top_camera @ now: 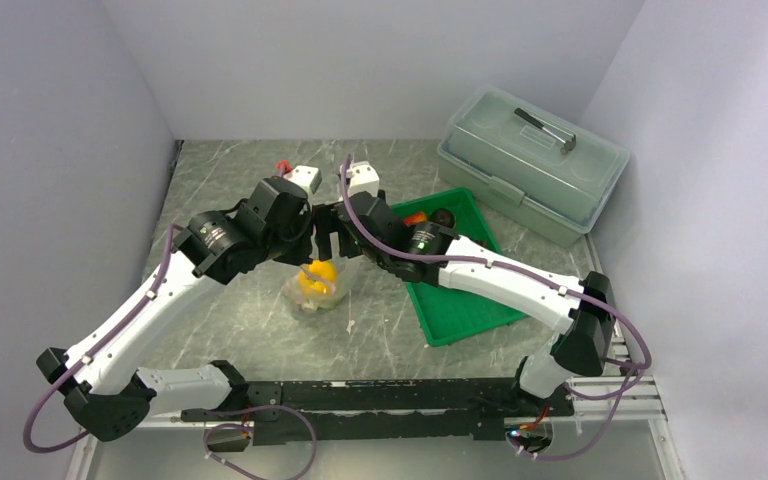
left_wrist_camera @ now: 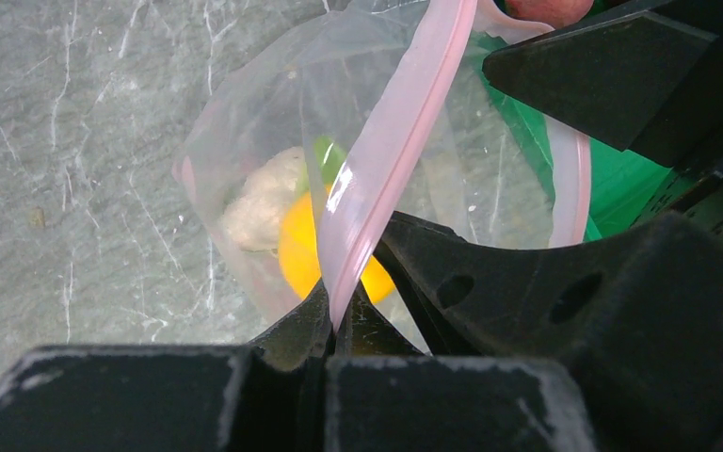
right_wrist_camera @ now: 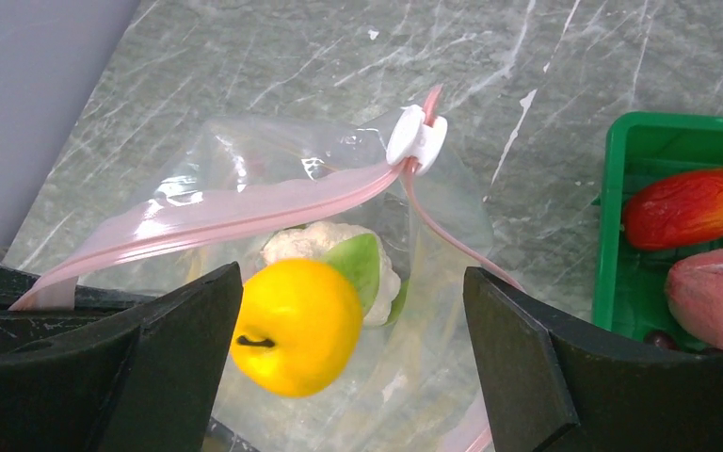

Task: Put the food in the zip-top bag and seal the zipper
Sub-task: Place the fake fruit in the zipper food storage bag, then adjust the zipper food storage bag at the center of the board.

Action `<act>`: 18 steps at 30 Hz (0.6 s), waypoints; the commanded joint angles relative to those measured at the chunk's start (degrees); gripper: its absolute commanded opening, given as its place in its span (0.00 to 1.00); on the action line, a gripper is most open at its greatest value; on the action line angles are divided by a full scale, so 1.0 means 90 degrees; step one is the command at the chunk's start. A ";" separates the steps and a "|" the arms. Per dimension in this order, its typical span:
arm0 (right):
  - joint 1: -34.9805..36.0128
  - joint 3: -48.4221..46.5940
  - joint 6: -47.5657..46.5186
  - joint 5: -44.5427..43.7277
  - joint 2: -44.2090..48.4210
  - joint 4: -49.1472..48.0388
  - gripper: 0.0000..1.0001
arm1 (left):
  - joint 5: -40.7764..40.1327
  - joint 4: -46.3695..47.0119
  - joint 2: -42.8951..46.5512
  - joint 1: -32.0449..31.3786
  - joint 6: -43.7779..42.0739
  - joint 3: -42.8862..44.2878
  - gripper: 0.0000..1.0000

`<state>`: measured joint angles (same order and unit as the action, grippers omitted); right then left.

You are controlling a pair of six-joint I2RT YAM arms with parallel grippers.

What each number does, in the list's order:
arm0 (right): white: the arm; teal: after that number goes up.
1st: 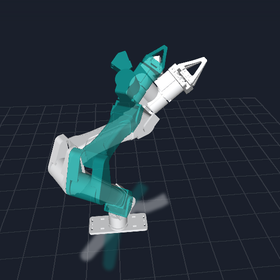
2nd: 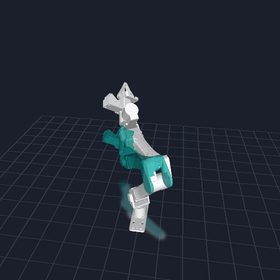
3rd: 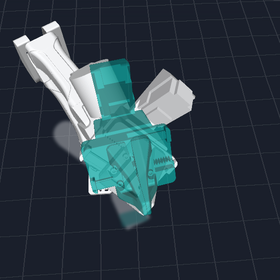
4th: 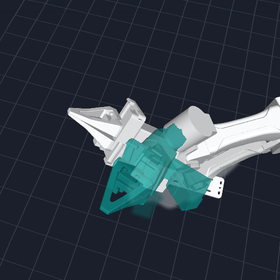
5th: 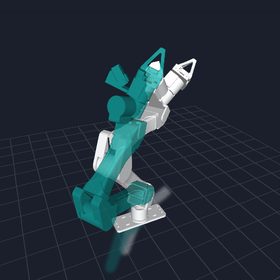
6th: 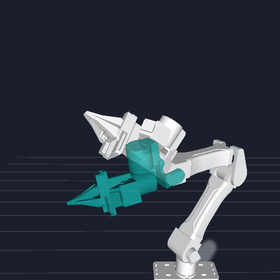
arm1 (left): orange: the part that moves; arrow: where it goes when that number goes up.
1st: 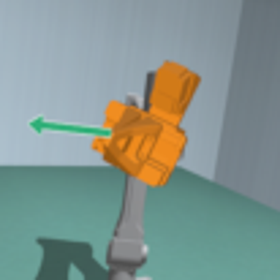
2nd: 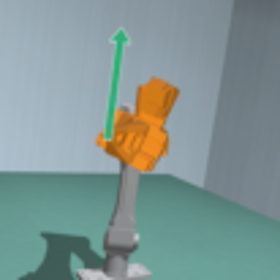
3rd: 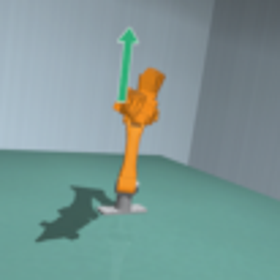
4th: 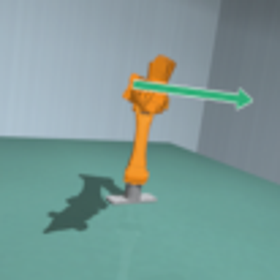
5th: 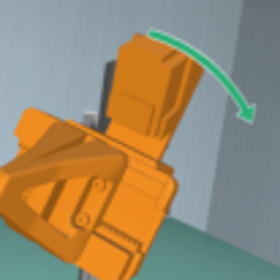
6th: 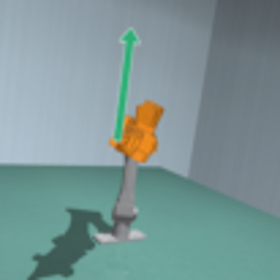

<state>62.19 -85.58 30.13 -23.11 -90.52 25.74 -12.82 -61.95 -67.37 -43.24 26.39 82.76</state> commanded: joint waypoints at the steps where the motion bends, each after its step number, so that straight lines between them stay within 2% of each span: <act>1: 0.0023 -0.0182 -0.0020 -0.0181 0.0136 -0.0207 0.91 | 0.0057 0.0068 0.0054 0.0015 -0.0010 0.0238 0.00; 13: 0.0023 -0.0013 -0.0045 0.0095 0.0539 -0.0100 0.91 | -0.0121 -0.0030 0.0006 0.0013 0.0005 0.0344 0.00; 18: 0.0023 0.0285 -0.0167 0.0241 0.1185 -0.0169 0.90 | -0.0306 -0.0083 -0.0084 0.0018 -0.0004 0.0458 0.00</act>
<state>62.19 -84.68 29.91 -21.89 -86.67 25.80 -13.50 -62.41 -67.55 -43.24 26.39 83.99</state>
